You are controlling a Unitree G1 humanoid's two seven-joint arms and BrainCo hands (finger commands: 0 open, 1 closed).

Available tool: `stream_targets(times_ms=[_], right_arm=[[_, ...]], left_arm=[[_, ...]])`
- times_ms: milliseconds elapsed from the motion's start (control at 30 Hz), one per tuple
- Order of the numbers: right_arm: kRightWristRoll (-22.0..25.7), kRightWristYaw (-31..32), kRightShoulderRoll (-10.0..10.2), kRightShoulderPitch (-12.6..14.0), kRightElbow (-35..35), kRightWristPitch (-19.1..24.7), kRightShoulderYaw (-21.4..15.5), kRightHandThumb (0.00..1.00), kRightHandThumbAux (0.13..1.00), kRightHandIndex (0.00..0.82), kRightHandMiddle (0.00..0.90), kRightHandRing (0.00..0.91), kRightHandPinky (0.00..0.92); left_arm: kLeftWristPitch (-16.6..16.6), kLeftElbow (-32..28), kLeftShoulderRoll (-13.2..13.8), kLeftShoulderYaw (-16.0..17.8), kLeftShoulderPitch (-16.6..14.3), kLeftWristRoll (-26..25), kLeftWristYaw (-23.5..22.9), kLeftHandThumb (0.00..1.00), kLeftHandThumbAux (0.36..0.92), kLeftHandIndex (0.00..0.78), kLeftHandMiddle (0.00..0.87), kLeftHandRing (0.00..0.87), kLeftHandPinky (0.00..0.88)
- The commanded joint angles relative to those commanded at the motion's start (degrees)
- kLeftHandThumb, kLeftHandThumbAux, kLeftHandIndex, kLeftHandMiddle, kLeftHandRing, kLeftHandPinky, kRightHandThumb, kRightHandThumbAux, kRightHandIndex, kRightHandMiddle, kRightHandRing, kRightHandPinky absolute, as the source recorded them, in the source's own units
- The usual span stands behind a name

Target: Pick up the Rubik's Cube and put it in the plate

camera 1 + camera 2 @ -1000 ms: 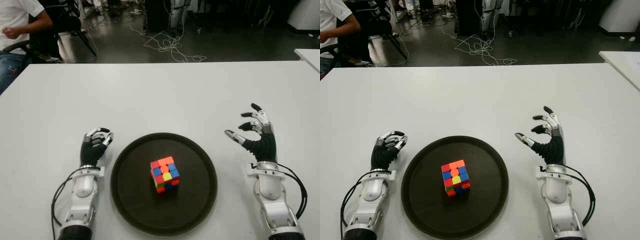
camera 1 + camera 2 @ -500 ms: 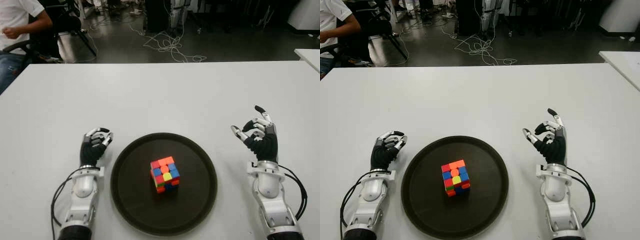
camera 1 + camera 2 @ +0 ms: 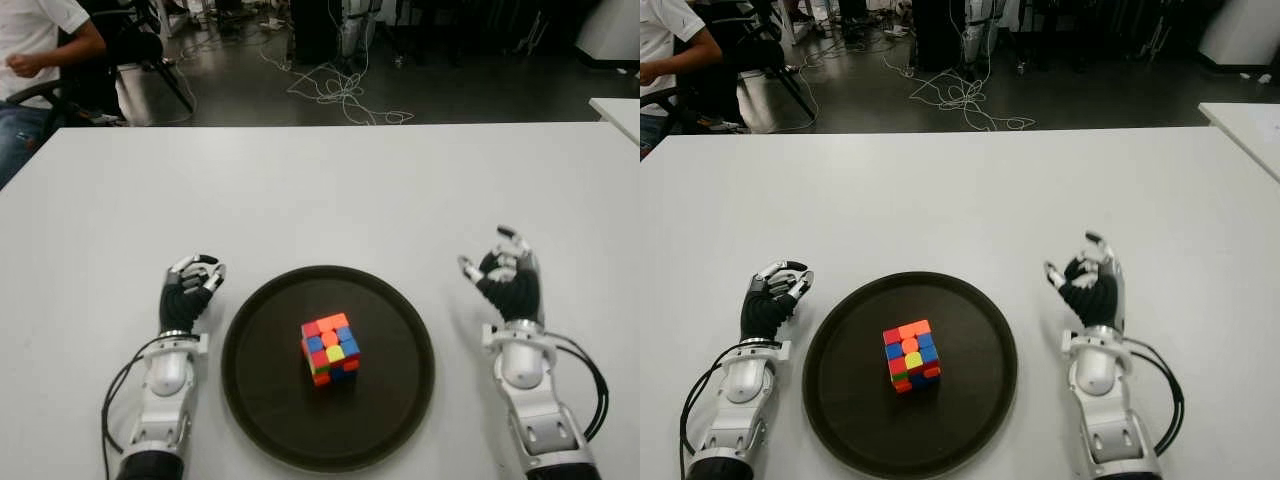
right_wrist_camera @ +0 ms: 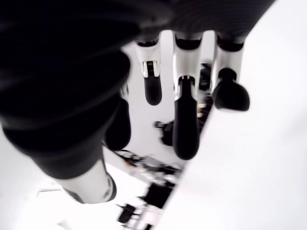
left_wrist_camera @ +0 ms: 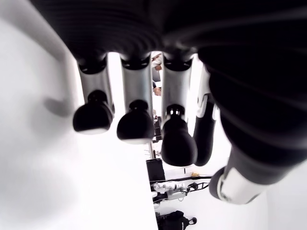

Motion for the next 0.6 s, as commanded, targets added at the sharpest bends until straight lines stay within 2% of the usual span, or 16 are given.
stream_targets(times_ms=[133, 267, 600], right_arm=[[2.4, 0.0, 1.5, 0.5, -1.2, 1.6, -0.5, 0.238, 0.825, 0.725, 0.821, 0.843, 0.846], [7.1, 0.7, 3.2, 1.1, -1.7, 0.4, -1.8, 0.213, 0.833, 0.692, 0.811, 0.835, 0.832], [11.6, 2.2, 2.6, 1.0, 0.5, -4.3, -2.3, 0.210, 0.842, 0.680, 0.808, 0.827, 0.829]], left_arm=[[0.2, -0.4, -0.2, 0.2, 0.3, -0.1, 0.2, 0.704, 0.707, 0.443, 0.811, 0.831, 0.819], [0.3, -0.3, -0.2, 0.4, 0.4, -0.3, 0.3, 0.704, 0.707, 0.443, 0.810, 0.831, 0.818], [0.1, 0.5, 0.1, 0.5, 0.0, 0.2, 0.6, 0.705, 0.707, 0.443, 0.804, 0.824, 0.807]])
